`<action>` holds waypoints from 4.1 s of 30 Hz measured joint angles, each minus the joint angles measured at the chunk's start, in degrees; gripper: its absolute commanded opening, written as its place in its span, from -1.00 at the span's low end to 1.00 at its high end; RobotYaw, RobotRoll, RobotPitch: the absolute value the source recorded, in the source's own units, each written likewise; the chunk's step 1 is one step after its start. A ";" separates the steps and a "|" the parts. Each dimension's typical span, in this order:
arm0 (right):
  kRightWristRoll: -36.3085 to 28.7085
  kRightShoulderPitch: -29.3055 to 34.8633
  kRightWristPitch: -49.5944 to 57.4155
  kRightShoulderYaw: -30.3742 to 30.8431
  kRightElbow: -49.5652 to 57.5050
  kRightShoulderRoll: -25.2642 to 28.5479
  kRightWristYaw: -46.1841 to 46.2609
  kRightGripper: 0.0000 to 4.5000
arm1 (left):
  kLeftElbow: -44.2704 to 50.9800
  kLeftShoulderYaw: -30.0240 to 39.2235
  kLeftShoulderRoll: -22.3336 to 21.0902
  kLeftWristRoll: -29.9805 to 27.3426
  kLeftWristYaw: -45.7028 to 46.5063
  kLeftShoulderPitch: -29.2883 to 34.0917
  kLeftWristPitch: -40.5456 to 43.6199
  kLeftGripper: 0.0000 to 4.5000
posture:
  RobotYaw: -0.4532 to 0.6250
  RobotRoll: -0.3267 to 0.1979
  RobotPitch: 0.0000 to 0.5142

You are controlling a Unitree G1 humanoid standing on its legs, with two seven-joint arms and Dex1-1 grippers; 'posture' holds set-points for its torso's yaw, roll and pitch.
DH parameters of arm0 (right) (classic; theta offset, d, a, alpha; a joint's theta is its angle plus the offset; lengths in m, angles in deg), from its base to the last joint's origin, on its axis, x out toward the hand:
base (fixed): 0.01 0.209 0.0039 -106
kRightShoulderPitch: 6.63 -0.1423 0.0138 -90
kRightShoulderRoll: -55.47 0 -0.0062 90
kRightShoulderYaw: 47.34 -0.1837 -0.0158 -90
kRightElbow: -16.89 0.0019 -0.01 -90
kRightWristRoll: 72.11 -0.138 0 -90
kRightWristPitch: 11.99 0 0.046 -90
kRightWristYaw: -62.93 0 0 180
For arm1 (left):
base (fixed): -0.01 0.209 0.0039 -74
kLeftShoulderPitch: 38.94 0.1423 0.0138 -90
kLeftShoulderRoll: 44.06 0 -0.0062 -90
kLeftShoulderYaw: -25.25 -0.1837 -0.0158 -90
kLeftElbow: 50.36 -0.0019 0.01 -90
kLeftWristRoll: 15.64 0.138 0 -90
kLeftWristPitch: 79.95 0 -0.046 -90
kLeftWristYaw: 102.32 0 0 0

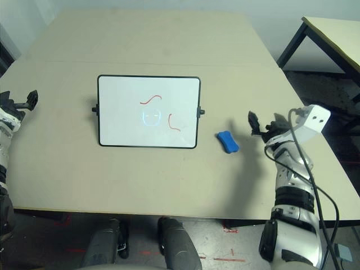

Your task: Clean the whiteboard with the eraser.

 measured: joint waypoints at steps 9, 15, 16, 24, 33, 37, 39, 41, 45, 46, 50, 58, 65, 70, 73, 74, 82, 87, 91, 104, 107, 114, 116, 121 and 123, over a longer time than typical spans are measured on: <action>0.03 0.90 2.94 0.03 3.23 0.83 0.27 0.99 | -1.42 -0.68 1.40 0.32 -0.65 -2.77 0.23 1.00 | -0.36 0.25 -0.47; 0.08 0.91 10.64 1.48 9.87 5.43 -2.44 0.99 | 0.51 -3.94 -0.73 0.22 -10.49 -8.86 3.45 1.00 | -0.34 0.25 -0.49; 0.00 0.91 12.90 1.59 11.64 6.21 -2.62 0.99 | 1.45 -4.63 -1.39 0.16 -12.81 -9.96 4.18 1.00 | -0.33 0.25 -0.50; -2.37 2.80 40.80 4.26 29.97 12.60 -3.26 0.99 | 13.19 -9.82 -6.62 -2.25 -30.77 -13.29 16.03 1.00 | -0.29 0.25 -0.55; -4.38 3.80 56.62 10.07 43.33 13.02 -4.34 0.99 | 31.39 -11.21 -8.15 -6.47 -35.07 -7.46 29.60 1.00 | -0.22 0.25 -0.56; -3.85 3.97 57.50 11.67 44.37 11.53 -3.33 0.99 | 38.45 -11.56 -8.07 -8.51 -35.21 -3.32 34.70 1.00 | -0.22 0.25 -0.56; -3.30 4.48 57.43 12.51 44.40 11.37 -2.80 0.99 | 40.70 -11.80 -7.47 -9.37 -34.93 -2.19 36.59 1.00 | -0.23 0.25 -0.55; -2.64 4.82 57.04 12.81 44.40 11.08 -2.36 0.99 | 42.67 -11.85 -6.09 -10.20 -34.51 -1.72 38.01 1.00 | -0.25 0.25 -0.55; -2.08 6.08 53.19 11.94 43.97 8.91 -1.25 0.99 | 45.01 -12.87 -3.40 -11.02 -33.22 -1.25 39.56 1.00 | -0.27 0.25 -0.55; -2.08 6.65 51.91 11.46 43.82 8.34 -1.18 0.99 | 45.16 -13.34 -2.88 -11.23 -32.91 -1.26 39.80 1.00 | -0.27 0.25 -0.55; -1.83 9.34 48.67 9.79 43.38 7.49 -0.87 0.99 | 46.12 -14.20 -1.40 -12.07 -32.14 -1.35 40.78 1.00 | -0.29 0.25 -0.53; -2.50 11.47 48.77 7.60 43.37 6.16 -0.45 0.99 | 45.32 -16.00 -0.88 -12.08 -32.27 -3.67 40.85 1.00 | -0.32 0.25 -0.52; -2.69 10.98 48.76 7.35 42.50 5.38 -0.57 0.99 | 44.14 -17.00 -0.42 -12.02 -32.59 -4.67 40.78 1.00 | -0.29 0.25 -0.53; -2.37 8.21 47.83 8.29 39.22 5.37 -1.42 0.99 | 44.05 -17.06 -0.12 -12.01 -32.44 -4.97 40.66 1.00 | -0.28 0.25 -0.54; -2.18 7.09 47.41 9.34 37.87 5.37 -2.25 0.99 | 44.06 -17.07 -0.02 -12.01 -32.26 -4.96 40.66 1.00 | -0.27 0.25 -0.54; -2.12 6.93 47.28 9.56 37.51 5.37 -2.51 0.99 | 44.07 -17.07 -0.02 -12.01 -32.15 -4.96 40.66 1.00 | -0.27 0.25 -0.54; -1.61 6.78 47.09 11.26 36.36 5.65 -3.60 0.99 | 45.04 -17.06 -0.41 -12.16 -31.62 -4.73 41.38 1.00 | -0.23 0.25 -0.49; -1.46 6.78 47.91 11.26 36.36 6.00 -3.61 0.82 | 45.13 -17.03 -0.89 -12.32 -31.34 -4.65 42.06 1.00 | -0.24 0.25 -0.47; -1.42 6.78 48.67 11.27 36.37 6.03 -3.60 0.29 | 45.67 -17.03 -0.89 -12.37 -30.94 -4.63 42.30 1.00 | -0.24 0.25 -0.46; -1.09 6.07 50.25 11.56 36.26 6.28 -3.63 -0.99 | 44.93 -17.03 -0.83 -12.35 -30.90 -4.91 42.23 1.00 | -0.23 0.25 -0.43; -0.88 5.69 50.38 11.62 35.75 6.28 -3.63 -0.99 | 44.71 -17.03 -0.83 -12.31 -30.90 -4.93 42.15 1.00 | -0.22 0.25 -0.43; 0.09 4.51 50.97 11.82 35.03 6.27 -3.28 -0.56 | 44.71 -17.03 -0.83 -12.31 -30.86 -4.93 41.99 1.00 | -0.23 0.25 -0.43; 0.25 4.02 51.12 11.81 34.74 6.28 -2.93 -0.27 | 44.71 -17.03 -0.83 -12.30 -30.83 -4.93 41.85 1.00 | -0.23 0.25 -0.43; 0.24 1.72 53.27 11.25 34.97 6.29 -1.65 0.44 | 44.71 -17.03 -0.82 -12.29 -30.76 -4.91 41.66 1.00 | -0.24 0.25 -0.41; 0.04 1.40 54.30 11.20 35.80 6.36 -1.48 0.76 | 44.72 -17.03 -0.81 -12.29 -30.71 -4.85 41.63 1.00 | -0.24 0.25 -0.41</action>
